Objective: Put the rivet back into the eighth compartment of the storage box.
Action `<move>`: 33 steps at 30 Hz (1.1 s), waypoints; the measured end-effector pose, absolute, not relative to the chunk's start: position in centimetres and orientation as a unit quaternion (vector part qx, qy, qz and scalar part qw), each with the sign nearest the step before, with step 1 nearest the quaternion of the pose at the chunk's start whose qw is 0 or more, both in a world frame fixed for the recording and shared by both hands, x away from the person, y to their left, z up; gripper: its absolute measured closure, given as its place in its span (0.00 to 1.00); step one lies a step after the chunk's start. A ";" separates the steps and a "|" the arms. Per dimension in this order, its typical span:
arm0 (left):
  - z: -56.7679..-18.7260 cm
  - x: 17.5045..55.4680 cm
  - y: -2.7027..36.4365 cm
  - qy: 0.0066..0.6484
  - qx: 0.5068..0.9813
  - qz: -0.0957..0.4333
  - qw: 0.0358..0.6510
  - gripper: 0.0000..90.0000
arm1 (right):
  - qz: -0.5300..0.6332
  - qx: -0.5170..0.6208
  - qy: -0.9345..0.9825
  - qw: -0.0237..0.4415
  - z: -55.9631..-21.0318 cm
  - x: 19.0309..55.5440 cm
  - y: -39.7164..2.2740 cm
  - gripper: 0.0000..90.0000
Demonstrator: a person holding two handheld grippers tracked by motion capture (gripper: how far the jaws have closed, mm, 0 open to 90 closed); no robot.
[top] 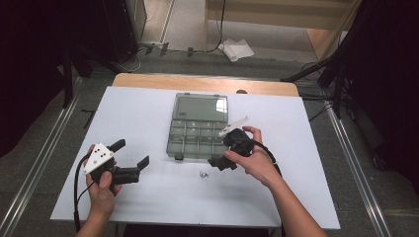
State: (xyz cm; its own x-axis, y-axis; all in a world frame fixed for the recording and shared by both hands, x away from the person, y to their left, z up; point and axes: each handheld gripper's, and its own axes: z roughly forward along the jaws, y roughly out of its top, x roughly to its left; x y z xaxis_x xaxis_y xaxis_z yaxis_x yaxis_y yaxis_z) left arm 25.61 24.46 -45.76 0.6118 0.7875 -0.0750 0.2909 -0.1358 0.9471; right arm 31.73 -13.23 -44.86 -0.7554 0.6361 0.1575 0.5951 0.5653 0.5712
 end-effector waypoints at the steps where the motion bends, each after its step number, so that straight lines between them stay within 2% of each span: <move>1: -45.8 25.4 24.7 0.378 0.717 0.229 0.539 0.00 | 0.310 0.347 0.885 0.033 -44.8 31.6 -13.1 0.00; 8: -46.7 24.3 25.9 0.390 0.712 0.229 0.537 0.00 | 0.304 0.341 0.889 0.025 -44.6 31.0 -12.6 0.00; 11: -46.8 23.9 26.3 0.391 0.714 0.232 0.533 0.00 | 0.301 0.338 0.891 0.024 -44.6 30.7 -12.4 0.03; 17: -46.8 23.2 27.4 0.396 0.703 0.235 0.542 0.00 | 0.299 0.328 0.896 0.030 -44.4 30.0 -12.0 0.17; 22: -46.9 22.7 28.3 0.400 0.702 0.243 0.537 0.00 | 0.304 0.321 0.897 0.033 -44.2 29.5 -11.8 0.33; 31: -47.1 22.6 29.6 0.404 0.692 0.249 0.544 0.00 | 0.295 0.318 0.901 0.034 -44.4 29.2 -11.5 0.45; 33: -47.2 22.7 29.7 0.405 0.692 0.249 0.544 0.00 | 0.292 0.316 0.902 0.035 -44.6 29.2 -11.3 0.53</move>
State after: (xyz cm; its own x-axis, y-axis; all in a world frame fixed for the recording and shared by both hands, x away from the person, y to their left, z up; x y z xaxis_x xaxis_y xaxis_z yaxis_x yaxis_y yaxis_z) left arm 22.65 29.69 -47.18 0.5488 0.8303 -0.0966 0.2894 -0.0802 0.9539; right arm 29.16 -11.33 -44.56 -0.7977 0.5908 0.1209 0.5493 0.6292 0.5498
